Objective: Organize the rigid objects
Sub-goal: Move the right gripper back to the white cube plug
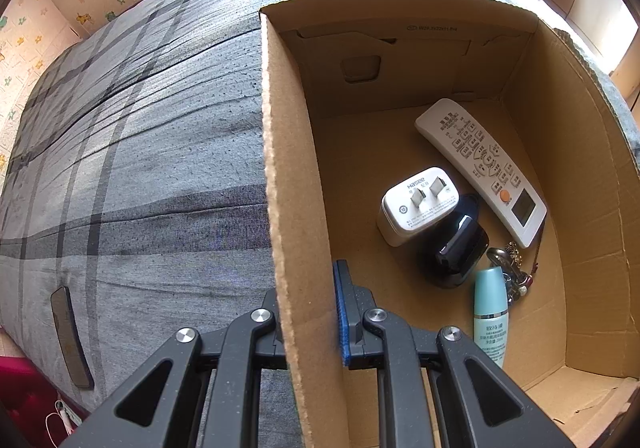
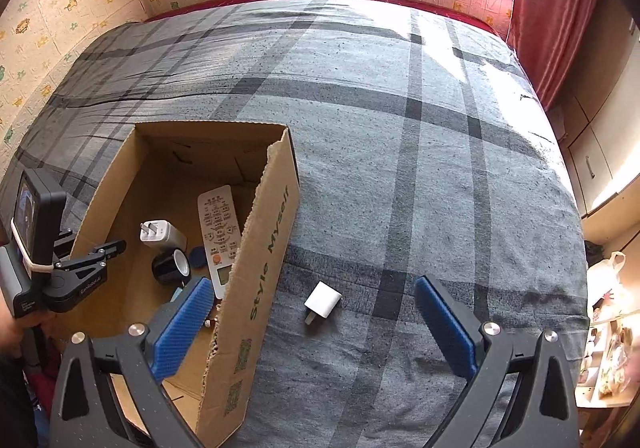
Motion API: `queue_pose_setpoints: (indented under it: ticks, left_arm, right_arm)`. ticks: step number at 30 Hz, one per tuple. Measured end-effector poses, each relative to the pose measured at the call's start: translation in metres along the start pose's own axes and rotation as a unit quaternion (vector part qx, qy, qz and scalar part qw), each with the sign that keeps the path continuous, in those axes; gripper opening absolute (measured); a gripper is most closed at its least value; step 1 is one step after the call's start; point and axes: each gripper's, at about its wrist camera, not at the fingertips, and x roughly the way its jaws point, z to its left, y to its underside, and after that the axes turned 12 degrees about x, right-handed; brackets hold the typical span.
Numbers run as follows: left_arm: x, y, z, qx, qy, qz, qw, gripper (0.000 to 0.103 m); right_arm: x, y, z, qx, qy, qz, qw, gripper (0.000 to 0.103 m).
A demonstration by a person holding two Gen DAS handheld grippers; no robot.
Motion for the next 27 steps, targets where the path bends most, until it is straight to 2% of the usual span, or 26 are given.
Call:
queue_pose_setpoints:
  ticks: [13, 27]
  left_arm:
    - [0.0, -0.001, -0.001, 0.001, -0.001, 0.0, 1.0, 0.016]
    - [0.002, -0.001, -0.001, 0.002, -0.004, 0.001, 1.0, 0.016]
  right_arm:
    - [0.026, 0.025, -0.035, 0.011, 0.028, 0.002, 1.0, 0.103]
    - [0.055, 0.042, -0.047, 0.002, -0.003, 0.006, 1.0, 0.102]
